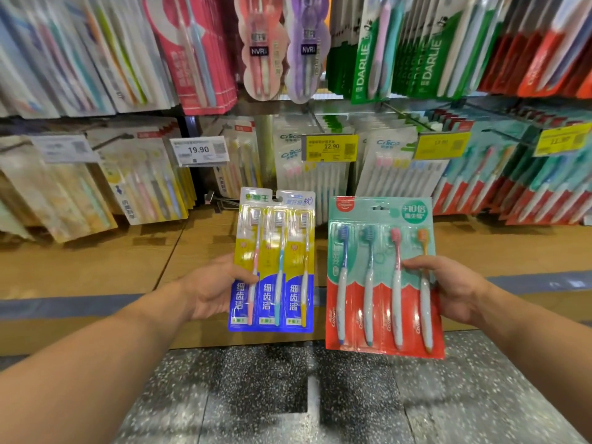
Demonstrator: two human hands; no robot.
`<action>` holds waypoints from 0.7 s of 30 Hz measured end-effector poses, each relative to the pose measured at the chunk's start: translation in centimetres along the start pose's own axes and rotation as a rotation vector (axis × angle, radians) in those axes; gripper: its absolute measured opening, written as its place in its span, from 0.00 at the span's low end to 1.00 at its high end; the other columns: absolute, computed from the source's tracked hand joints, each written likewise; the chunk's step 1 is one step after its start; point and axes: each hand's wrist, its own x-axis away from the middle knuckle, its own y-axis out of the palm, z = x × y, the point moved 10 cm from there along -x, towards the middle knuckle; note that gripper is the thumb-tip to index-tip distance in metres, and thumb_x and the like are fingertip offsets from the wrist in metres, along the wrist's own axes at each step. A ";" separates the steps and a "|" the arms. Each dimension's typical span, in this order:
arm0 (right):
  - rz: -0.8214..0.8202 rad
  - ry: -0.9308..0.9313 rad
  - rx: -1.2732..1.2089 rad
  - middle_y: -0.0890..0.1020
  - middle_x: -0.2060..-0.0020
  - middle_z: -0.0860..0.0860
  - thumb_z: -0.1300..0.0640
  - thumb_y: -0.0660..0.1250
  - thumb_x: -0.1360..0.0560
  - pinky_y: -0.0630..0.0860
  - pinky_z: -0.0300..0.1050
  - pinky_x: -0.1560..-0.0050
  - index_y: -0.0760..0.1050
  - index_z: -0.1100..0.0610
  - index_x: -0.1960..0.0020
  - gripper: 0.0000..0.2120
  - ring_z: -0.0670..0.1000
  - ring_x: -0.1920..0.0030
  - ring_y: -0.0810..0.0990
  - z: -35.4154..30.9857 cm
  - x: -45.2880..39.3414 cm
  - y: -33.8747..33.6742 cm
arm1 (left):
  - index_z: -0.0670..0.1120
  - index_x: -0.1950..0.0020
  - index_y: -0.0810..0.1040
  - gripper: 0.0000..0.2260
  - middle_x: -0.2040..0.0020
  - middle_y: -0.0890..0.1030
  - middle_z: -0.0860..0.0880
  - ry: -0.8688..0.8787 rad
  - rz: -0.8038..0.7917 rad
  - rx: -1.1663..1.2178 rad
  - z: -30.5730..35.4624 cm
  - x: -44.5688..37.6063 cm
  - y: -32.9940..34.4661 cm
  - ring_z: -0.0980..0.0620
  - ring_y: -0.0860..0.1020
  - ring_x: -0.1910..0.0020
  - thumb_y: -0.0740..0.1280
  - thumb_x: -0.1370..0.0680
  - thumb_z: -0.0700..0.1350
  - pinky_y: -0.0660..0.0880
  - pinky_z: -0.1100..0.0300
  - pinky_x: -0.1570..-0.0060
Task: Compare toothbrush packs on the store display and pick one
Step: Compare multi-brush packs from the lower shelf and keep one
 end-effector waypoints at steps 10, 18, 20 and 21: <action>0.023 0.025 0.042 0.87 0.49 0.64 0.64 0.67 0.22 0.78 0.65 0.37 0.79 0.63 0.41 0.10 0.65 0.50 0.86 0.5 0.1 -0.1 | 0.48 0.30 0.70 0.18 0.41 0.84 0.33 -0.022 -0.015 0.011 -0.6 -0.2 -0.1 0.37 0.87 0.50 0.61 0.17 0.32 0.86 0.42 0.57; 0.032 0.039 0.015 0.87 0.47 0.64 0.66 0.67 0.22 0.77 0.67 0.35 0.79 0.63 0.38 0.13 0.67 0.45 0.85 1.5 -0.7 -0.2 | 0.49 0.34 0.71 0.16 0.45 0.86 0.35 -0.032 0.030 0.036 -1.3 -0.8 -0.7 0.38 0.87 0.50 0.61 0.17 0.32 0.85 0.41 0.57; 0.034 0.040 0.020 0.87 0.48 0.64 0.66 0.67 0.22 0.78 0.66 0.37 0.79 0.63 0.39 0.12 0.67 0.44 0.84 1.6 -0.7 -0.1 | 0.48 0.34 0.72 0.15 0.45 0.86 0.35 -0.035 0.064 0.048 -1.7 -1.1 -1.0 0.38 0.87 0.51 0.61 0.17 0.32 0.85 0.40 0.56; 0.037 0.037 0.026 0.87 0.49 0.63 0.65 0.66 0.22 0.80 0.64 0.40 0.79 0.62 0.40 0.11 0.66 0.47 0.85 1.5 -0.6 0.0 | 0.48 0.35 0.72 0.15 0.45 0.86 0.35 -0.037 0.079 0.058 -2.0 -1.2 -1.1 0.38 0.87 0.51 0.61 0.17 0.32 0.85 0.40 0.57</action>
